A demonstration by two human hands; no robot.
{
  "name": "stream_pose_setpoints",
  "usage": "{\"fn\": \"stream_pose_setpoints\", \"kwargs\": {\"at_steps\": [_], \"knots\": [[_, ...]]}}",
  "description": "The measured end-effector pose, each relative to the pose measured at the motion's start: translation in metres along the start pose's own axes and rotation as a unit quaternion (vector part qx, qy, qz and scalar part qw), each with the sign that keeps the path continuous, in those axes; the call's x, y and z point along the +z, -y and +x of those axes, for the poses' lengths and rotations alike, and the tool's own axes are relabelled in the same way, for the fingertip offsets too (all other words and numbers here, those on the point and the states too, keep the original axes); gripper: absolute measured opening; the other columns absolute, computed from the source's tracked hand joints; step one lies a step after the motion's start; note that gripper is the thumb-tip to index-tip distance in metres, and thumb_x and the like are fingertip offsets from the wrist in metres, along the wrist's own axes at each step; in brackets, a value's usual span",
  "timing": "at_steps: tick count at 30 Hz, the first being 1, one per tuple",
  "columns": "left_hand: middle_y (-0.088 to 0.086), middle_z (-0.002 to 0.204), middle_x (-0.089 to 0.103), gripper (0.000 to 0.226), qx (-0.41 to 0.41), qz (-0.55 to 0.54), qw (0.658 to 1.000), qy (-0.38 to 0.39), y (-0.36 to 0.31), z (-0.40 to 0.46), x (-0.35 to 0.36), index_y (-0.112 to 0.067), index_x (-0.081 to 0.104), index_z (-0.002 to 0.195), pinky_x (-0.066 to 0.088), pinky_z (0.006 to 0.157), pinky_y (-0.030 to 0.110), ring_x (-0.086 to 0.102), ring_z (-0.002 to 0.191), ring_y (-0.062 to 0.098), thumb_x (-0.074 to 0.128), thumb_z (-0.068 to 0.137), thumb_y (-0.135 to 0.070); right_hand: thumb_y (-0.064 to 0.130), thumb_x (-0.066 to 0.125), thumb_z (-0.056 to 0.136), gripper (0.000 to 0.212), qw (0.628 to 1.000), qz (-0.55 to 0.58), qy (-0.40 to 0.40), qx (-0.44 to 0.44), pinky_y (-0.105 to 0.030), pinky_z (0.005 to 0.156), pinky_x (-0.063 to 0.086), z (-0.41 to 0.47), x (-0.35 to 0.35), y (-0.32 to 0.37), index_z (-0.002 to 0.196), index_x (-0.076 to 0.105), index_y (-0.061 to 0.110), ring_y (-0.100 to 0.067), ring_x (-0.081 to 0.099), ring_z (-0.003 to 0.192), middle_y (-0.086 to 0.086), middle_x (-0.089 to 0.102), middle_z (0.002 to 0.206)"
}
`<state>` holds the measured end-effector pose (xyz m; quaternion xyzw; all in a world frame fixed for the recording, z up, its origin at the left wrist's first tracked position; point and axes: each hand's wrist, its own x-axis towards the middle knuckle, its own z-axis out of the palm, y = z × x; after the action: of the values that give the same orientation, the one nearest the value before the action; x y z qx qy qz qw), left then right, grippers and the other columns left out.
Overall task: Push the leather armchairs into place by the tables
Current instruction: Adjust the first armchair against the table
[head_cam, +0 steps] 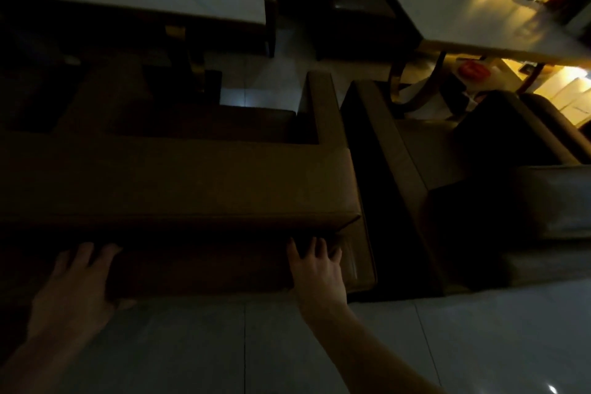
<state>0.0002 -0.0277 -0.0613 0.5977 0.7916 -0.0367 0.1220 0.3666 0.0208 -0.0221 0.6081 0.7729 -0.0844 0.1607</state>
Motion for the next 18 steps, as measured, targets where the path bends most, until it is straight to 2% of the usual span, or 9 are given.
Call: {"fn": "stream_pose_setpoints", "kwargs": {"at_steps": [4,11,15,18], "knots": [[0.007,0.138,0.042,0.088,-0.027,-0.010,0.999,0.036,-0.020,-0.029,0.004,-0.032,0.047,0.135,0.051,0.085,0.056,0.034,0.125,0.040,0.083,0.057,-0.053,0.019,0.058,0.094,0.081,1.000,-0.001,0.014,-0.002,-0.067,0.113,0.018,-0.018,0.007,-0.014,0.155,0.005,0.020,-0.046,0.016,0.146,-0.032,0.020,0.156],[0.010,0.132,0.047,0.094,-0.032,0.009,0.998,0.045,-0.029,-0.052,0.010,-0.026,0.054,0.133,0.052,0.081,0.055,0.039,0.117,0.043,0.089,0.048,-0.048,0.023,0.059,0.095,0.082,1.000,-0.002,0.016,-0.007,-0.067,0.114,0.017,-0.040,0.015,-0.023,0.155,0.004,0.020,-0.045,0.016,0.146,-0.032,0.019,0.156],[0.006,0.144,0.037,0.093,-0.037,-0.007,0.999,0.027,-0.038,-0.061,0.002,-0.032,0.044,0.140,0.048,0.091,0.053,0.032,0.130,0.040,0.082,0.058,-0.054,0.026,0.067,0.090,0.093,1.000,-0.012,0.020,-0.015,-0.066,0.113,0.019,-0.043,0.016,-0.027,0.155,0.002,0.020,-0.045,0.015,0.146,-0.032,0.018,0.156],[0.005,0.141,0.038,0.091,-0.036,-0.013,0.999,0.018,-0.043,-0.068,-0.001,-0.031,0.044,0.140,0.049,0.087,0.054,0.031,0.129,0.037,0.084,0.061,-0.052,0.025,0.065,0.092,0.091,1.000,-0.004,0.019,-0.013,-0.065,0.114,0.017,-0.046,0.018,-0.029,0.155,0.001,0.021,-0.044,0.013,0.147,-0.030,0.017,0.157]]}}
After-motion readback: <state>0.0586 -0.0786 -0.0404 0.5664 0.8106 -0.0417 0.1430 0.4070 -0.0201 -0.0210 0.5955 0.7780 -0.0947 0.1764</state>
